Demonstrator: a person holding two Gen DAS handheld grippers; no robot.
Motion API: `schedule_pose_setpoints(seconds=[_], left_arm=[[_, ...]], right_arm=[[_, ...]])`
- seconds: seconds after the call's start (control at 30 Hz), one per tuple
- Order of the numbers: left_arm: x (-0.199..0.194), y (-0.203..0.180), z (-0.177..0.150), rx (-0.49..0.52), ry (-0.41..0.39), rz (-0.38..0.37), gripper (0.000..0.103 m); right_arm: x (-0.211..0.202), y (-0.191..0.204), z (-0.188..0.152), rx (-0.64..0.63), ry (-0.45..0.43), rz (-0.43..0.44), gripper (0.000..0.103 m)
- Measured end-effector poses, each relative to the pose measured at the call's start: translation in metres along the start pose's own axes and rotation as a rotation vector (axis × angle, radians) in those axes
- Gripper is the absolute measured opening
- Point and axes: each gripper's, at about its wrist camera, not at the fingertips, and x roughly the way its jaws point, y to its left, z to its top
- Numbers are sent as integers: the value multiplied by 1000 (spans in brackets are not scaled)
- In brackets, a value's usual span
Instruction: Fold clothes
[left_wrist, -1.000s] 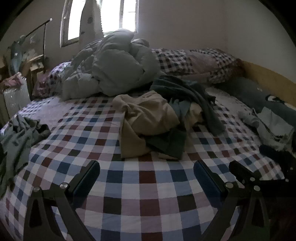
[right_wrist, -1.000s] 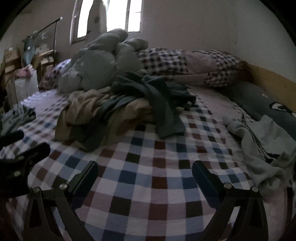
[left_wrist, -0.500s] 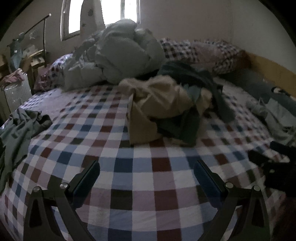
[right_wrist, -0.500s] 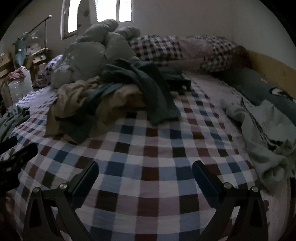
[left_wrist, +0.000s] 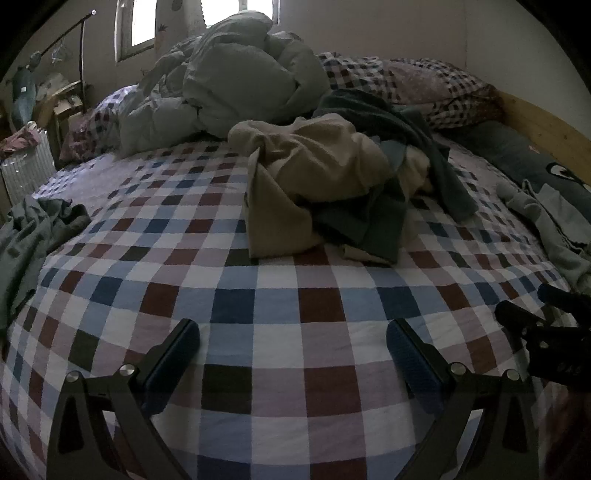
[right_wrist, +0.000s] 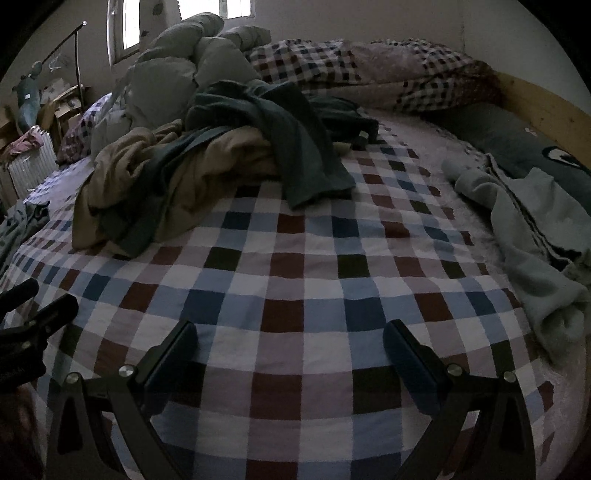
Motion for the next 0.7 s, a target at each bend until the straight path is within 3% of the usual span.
schedule_pose_setpoints(seconds=[0.7], left_arm=[[7, 1, 0, -4, 8, -1, 103]], right_arm=[[7, -2, -3, 24, 12, 14, 103]])
